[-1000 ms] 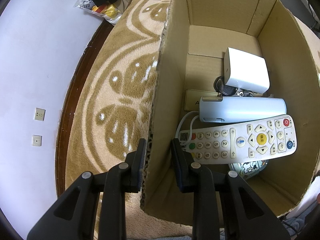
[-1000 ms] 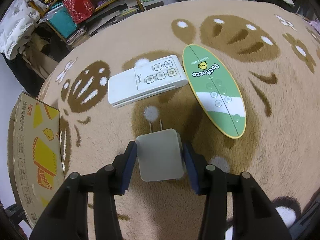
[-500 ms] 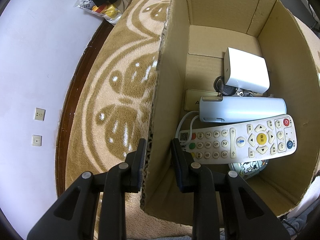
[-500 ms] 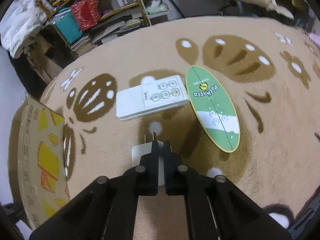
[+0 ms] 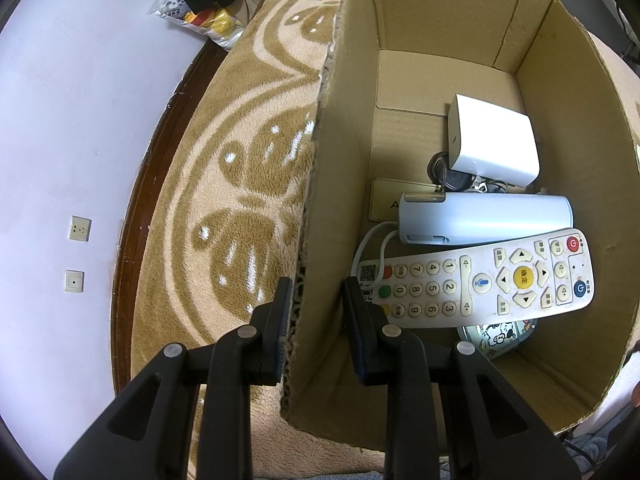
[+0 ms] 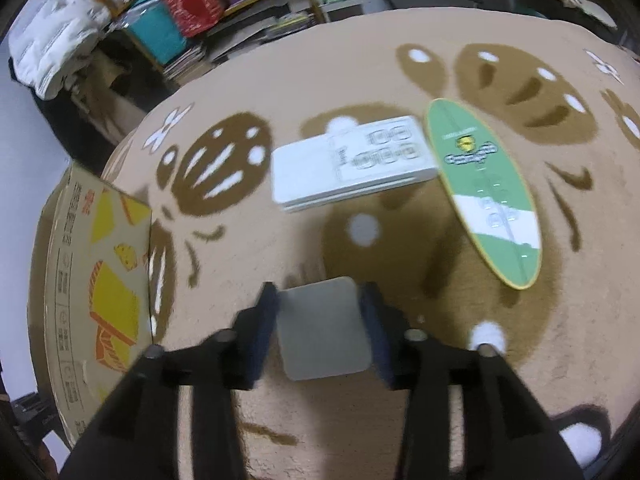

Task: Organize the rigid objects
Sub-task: 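Grasp the white square charger with the right tool, then carry the charger into the box and open the right tool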

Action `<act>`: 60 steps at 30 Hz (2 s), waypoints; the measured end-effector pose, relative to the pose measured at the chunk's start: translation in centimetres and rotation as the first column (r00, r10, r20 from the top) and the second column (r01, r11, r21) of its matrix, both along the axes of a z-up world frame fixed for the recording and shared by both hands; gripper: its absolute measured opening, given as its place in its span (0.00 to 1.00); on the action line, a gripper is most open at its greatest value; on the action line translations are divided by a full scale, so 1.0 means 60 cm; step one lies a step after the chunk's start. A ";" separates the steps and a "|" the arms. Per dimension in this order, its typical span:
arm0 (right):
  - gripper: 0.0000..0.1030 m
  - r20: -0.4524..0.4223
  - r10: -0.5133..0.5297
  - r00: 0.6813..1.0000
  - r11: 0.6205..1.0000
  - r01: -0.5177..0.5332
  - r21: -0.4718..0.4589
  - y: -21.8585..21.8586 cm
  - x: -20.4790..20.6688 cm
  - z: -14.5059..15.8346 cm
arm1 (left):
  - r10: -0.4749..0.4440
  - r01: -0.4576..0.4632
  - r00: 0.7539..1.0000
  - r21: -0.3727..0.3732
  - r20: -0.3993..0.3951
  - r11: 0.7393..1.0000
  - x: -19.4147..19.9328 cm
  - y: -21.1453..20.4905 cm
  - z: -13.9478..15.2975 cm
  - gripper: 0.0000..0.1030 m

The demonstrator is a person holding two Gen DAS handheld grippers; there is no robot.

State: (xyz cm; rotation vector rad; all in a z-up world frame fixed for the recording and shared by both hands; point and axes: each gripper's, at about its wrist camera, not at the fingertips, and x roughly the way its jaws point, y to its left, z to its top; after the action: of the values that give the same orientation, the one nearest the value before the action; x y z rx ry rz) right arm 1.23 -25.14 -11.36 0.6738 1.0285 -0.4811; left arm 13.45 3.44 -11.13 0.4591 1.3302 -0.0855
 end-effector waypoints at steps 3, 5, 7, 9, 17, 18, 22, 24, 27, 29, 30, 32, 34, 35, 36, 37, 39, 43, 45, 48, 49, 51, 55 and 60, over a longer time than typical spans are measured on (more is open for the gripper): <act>0.52 -0.031 0.026 0.999 0.999 -0.027 -0.035 0.013 0.007 -0.003 | 0.000 0.000 1.000 -0.001 -0.001 1.000 0.000 0.000 0.001 0.24; 0.52 -0.056 0.039 0.998 0.998 -0.041 -0.041 0.017 0.010 -0.011 | 0.000 0.000 1.000 0.000 0.000 1.000 0.000 0.000 0.000 0.24; 0.48 -0.083 0.042 0.996 0.998 -0.046 -0.039 0.019 0.013 -0.021 | 0.000 0.000 1.000 0.001 0.000 1.000 -0.001 0.000 0.001 0.24; 0.48 -0.087 0.043 0.995 0.996 -0.050 -0.077 0.025 0.014 -0.016 | 0.000 0.000 1.000 0.000 0.000 1.000 0.000 0.000 0.000 0.24; 0.47 0.152 0.133 0.979 0.979 -0.105 -0.177 0.073 0.014 0.085 | 0.001 -0.001 1.000 -0.002 -0.001 1.000 0.002 0.000 -0.001 0.24; 0.47 0.169 0.144 0.975 0.976 -0.112 -0.184 0.079 0.014 0.093 | 0.001 -0.001 1.000 -0.002 -0.001 1.000 0.002 0.000 -0.001 0.24; 0.47 0.255 0.211 0.944 0.962 -0.154 -0.226 0.109 0.014 0.136 | 0.000 0.000 1.000 -0.003 -0.001 1.000 0.002 0.000 0.000 0.24; 0.47 0.280 0.238 0.930 0.954 -0.171 -0.244 0.123 0.021 0.150 | 0.002 -0.002 1.000 -0.004 -0.002 1.000 0.002 0.000 -0.001 0.24; 0.47 0.331 0.295 0.896 0.939 -0.207 -0.274 0.151 0.024 0.173 | 0.001 -0.001 1.000 -0.002 -0.002 1.000 0.002 0.000 -0.001 0.24; 0.47 0.367 0.341 0.866 0.925 -0.238 -0.296 0.173 0.028 0.187 | 0.002 -0.002 1.000 -0.003 -0.002 1.000 0.002 0.000 0.000 0.24; 0.47 0.375 0.355 0.856 0.920 -0.249 -0.302 0.181 0.030 0.191 | 0.002 -0.002 1.000 -0.004 -0.002 1.000 0.002 0.000 -0.001 0.24; 0.48 0.396 0.396 0.828 0.906 -0.281 -0.317 0.202 0.034 0.200 | 0.002 -0.002 1.000 -0.005 -0.002 1.000 0.002 0.000 -0.001 0.24; 0.48 0.403 0.422 0.812 0.897 -0.307 -0.319 0.218 0.038 0.202 | 0.001 -0.001 1.000 -0.004 -0.002 1.000 0.002 0.000 -0.001 0.24; 0.48 0.406 0.436 0.803 0.891 -0.323 -0.318 0.228 0.041 0.201 | 0.001 -0.001 1.000 -0.003 -0.002 1.000 0.002 0.000 -0.001 0.24; 0.48 0.407 0.443 0.799 0.888 -0.332 -0.317 0.232 0.044 0.200 | 0.001 -0.001 1.000 -0.002 -0.002 1.000 0.002 0.000 -0.001 0.24; 0.48 0.405 0.461 0.790 0.881 -0.350 -0.319 0.242 0.050 0.198 | 0.001 -0.001 1.000 -0.002 -0.001 1.000 0.002 -0.001 -0.001 0.24; 0.48 0.390 0.488 0.781 0.866 -0.379 -0.326 0.255 0.061 0.192 | 0.001 -0.001 1.000 -0.002 -0.002 1.000 0.003 -0.001 -0.001 0.24; 0.48 0.379 0.508 0.774 0.858 -0.416 -0.300 0.269 0.078 0.181 | 0.002 -0.002 1.000 -0.005 -0.002 1.000 0.003 -0.001 -0.001 0.24; 0.48 0.353 0.521 0.777 0.850 -0.433 -0.302 0.273 0.083 0.172 | 0.001 -0.001 1.000 -0.003 -0.002 1.000 0.003 -0.002 -0.001 0.24; 0.50 0.325 0.524 0.787 0.845 -0.434 -0.312 0.274 0.088 0.162 | 0.001 -0.001 1.000 -0.004 -0.003 1.000 0.003 -0.002 -0.002 0.24; 0.50 0.324 0.522 0.789 0.846 -0.429 -0.317 0.273 0.089 0.163 | 0.001 -0.001 1.000 -0.004 -0.004 1.000 0.004 -0.002 -0.002 0.24; 0.50 0.327 0.516 0.792 0.848 -0.417 -0.329 0.268 0.091 0.168 | 0.003 -0.003 1.000 -0.009 -0.005 1.000 0.003 -0.001 -0.002 0.24; 0.65 0.316 0.511 0.799 0.844 -0.397 -0.360 0.252 0.097 0.185 | 0.003 -0.003 1.000 -0.015 -0.008 1.000 0.002 -0.003 -0.003 0.24; 0.93 0.284 0.479 0.831 0.846 -0.350 -0.403 0.214 0.110 0.200 | 0.003 -0.003 1.000 -0.013 -0.008 1.000 0.002 -0.005 -0.004 0.24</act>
State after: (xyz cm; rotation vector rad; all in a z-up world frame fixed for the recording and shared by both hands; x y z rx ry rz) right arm 7.81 -12.29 0.62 0.2010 0.6751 -0.1184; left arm 13.58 3.16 -11.39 0.4459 1.3370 -0.0939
